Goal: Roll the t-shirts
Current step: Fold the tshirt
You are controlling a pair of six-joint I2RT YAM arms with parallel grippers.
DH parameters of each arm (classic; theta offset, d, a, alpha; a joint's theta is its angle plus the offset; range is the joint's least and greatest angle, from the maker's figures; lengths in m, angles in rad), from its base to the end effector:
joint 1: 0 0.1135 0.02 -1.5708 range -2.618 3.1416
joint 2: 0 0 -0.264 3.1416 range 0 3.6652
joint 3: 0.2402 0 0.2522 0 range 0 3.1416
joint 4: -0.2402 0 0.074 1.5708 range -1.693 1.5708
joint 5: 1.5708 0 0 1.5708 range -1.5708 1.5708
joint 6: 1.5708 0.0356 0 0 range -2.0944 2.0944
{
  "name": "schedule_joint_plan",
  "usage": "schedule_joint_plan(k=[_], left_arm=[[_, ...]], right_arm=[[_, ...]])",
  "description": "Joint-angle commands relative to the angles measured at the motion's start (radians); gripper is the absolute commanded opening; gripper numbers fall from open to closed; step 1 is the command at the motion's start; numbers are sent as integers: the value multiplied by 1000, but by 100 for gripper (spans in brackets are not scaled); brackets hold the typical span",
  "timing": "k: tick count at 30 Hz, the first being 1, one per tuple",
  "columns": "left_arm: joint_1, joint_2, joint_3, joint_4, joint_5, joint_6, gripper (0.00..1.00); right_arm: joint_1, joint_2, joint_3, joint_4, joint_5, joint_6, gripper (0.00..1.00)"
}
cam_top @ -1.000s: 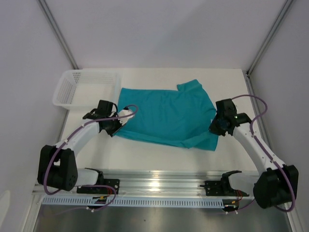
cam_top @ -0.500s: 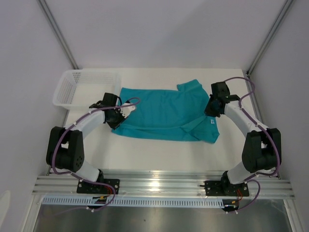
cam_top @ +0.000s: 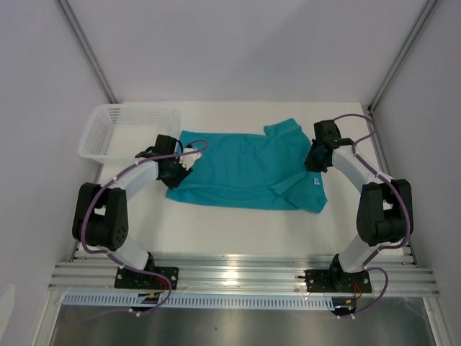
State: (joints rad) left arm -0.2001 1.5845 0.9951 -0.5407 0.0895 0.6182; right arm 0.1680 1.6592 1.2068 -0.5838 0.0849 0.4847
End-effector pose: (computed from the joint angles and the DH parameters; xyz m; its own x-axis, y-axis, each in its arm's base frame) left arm 0.3005 -0.0642 0.1922 -0.5859 0.7078 -0.3945 0.7055 0.6851 0.1813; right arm 0.3413 0.0548 0.2292 -0.8084 0.3338 -0.4848 0.2856 0.9426 0.1728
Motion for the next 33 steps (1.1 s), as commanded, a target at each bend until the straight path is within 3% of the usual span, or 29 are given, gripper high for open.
schedule_joint_plan(k=[1, 6, 9, 13, 17, 25, 33], left_arm=[[11, -41, 39, 91, -68, -38, 46], [16, -60, 62, 75, -62, -28, 49], [14, -86, 36, 4, 51, 64, 49], [13, -43, 23, -53, 47, 190, 45], [13, -63, 25, -53, 78, 258, 48], [13, 63, 120, -9, 61, 236, 50], [14, 117, 109, -31, 127, 380, 49]], right_arm=[[-2, 8, 27, 41, -10, -14, 0], [-4, 7, 25, 45, -17, -20, 0], [-4, 5, 22, 47, -19, -24, 0], [-4, 4, 17, 47, -22, -28, 0], [-4, 4, 22, 50, -28, -26, 0], [-7, -10, 28, 53, -27, -21, 0], [-18, -3, 31, 50, -30, -24, 0]])
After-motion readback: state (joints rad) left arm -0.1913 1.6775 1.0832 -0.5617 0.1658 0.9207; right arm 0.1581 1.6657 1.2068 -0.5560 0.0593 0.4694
